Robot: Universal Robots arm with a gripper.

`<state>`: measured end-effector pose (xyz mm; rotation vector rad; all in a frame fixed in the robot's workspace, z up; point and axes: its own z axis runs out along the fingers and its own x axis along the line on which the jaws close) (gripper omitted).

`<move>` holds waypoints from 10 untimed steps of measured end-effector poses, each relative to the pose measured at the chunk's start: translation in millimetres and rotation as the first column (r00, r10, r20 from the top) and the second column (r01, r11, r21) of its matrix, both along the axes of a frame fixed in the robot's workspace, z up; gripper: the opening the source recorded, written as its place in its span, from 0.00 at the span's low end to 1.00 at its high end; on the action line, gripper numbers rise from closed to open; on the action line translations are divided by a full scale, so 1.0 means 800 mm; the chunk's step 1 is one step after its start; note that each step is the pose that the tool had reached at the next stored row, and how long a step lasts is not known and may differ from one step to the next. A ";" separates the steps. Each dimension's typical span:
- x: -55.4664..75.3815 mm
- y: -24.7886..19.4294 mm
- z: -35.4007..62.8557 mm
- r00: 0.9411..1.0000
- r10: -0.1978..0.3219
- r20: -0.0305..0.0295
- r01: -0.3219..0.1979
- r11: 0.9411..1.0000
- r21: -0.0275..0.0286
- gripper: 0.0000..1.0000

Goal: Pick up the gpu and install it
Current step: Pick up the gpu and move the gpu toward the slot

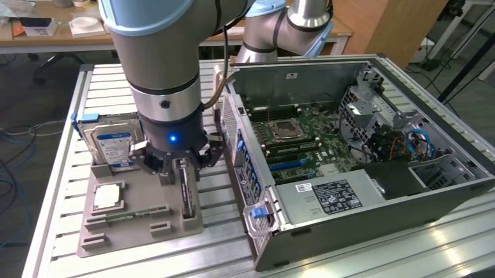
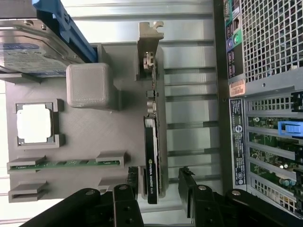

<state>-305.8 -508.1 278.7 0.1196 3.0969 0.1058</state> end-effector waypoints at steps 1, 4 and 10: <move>0.000 0.0000 -0.002 1.000 0.000 0.000 0.000 1.000 0.001 0.47; 0.000 0.0000 -0.008 1.000 0.000 0.000 0.000 1.000 0.004 0.47; 0.000 0.0000 -0.018 1.000 0.000 0.000 0.000 1.000 0.008 0.47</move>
